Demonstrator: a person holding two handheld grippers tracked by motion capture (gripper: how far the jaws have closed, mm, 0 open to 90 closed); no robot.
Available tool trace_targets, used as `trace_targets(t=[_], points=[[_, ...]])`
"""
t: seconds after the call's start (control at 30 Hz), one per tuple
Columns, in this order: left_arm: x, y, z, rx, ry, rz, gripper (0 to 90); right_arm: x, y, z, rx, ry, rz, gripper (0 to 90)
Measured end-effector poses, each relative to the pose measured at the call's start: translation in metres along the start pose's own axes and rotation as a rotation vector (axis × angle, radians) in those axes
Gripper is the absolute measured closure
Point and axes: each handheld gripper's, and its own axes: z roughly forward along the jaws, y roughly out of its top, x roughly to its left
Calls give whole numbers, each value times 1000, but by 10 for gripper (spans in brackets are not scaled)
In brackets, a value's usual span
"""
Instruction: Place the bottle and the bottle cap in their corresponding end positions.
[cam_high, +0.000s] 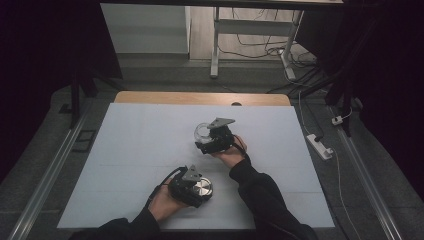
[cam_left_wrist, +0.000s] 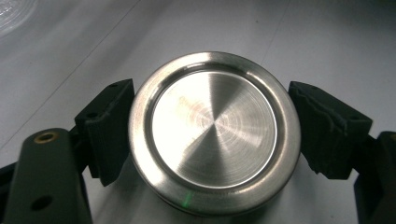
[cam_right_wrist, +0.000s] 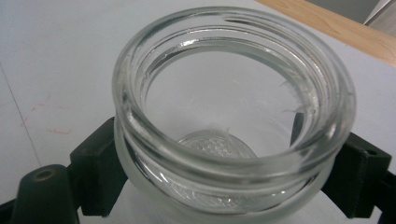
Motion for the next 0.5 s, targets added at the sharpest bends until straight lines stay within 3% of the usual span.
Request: trace_targets(t=[0.5], points=[[2,0,0,4,0,-15,182,0,1,0,12,2,25,127]])
